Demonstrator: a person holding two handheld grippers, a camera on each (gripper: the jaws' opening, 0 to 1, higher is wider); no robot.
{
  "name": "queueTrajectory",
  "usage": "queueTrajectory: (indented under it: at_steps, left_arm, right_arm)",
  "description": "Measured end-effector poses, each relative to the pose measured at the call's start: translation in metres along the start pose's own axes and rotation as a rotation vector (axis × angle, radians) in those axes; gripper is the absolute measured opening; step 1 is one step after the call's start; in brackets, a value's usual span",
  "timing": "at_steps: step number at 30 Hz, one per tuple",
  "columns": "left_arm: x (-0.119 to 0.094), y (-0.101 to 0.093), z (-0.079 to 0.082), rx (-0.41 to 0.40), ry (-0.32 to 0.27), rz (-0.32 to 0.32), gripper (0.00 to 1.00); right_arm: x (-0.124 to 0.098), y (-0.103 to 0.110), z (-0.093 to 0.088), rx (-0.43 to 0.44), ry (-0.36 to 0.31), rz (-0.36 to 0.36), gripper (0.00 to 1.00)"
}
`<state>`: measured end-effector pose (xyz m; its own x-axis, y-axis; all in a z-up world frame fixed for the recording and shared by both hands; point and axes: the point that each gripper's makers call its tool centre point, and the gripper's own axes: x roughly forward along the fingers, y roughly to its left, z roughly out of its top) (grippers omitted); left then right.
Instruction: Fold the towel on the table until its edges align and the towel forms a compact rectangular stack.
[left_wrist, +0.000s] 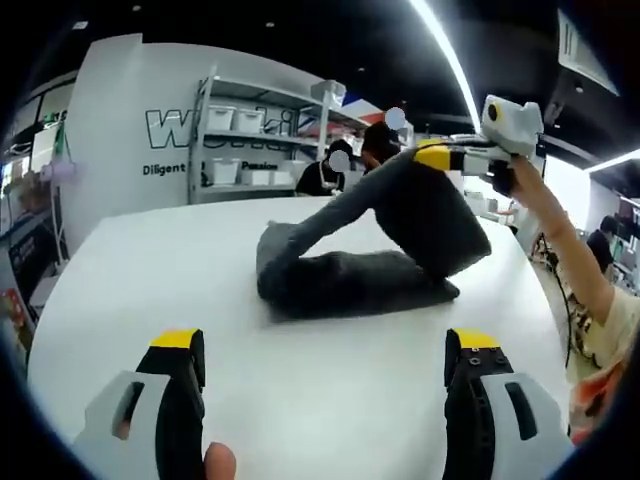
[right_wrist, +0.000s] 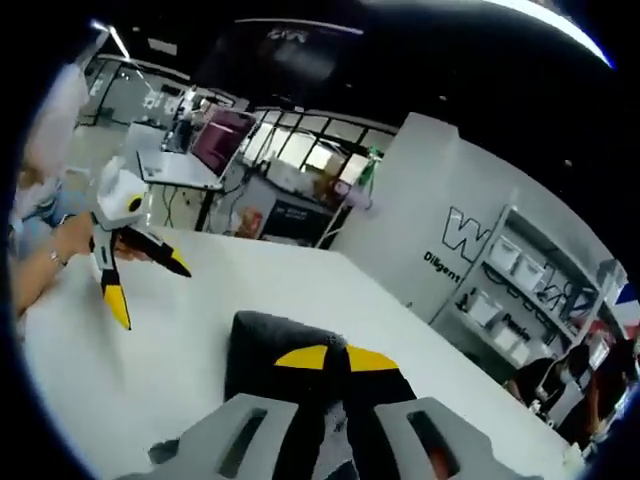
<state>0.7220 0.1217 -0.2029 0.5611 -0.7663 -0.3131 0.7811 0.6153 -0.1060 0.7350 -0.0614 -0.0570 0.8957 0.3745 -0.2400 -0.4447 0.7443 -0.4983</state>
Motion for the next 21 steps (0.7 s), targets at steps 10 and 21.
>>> queueTrajectory:
  at_steps: [10,21]
  left_arm:
    - [-0.003,0.002,0.004,-0.024,-0.029,0.003,0.98]
    - [-0.007,-0.002,0.004,-0.024,-0.036,0.014,0.98]
  right_arm:
    - [-0.035,-0.006,0.059,-0.065,-0.091,-0.03,0.0]
    - [-0.036,0.049,0.052,-0.053,-0.135,0.125,0.01]
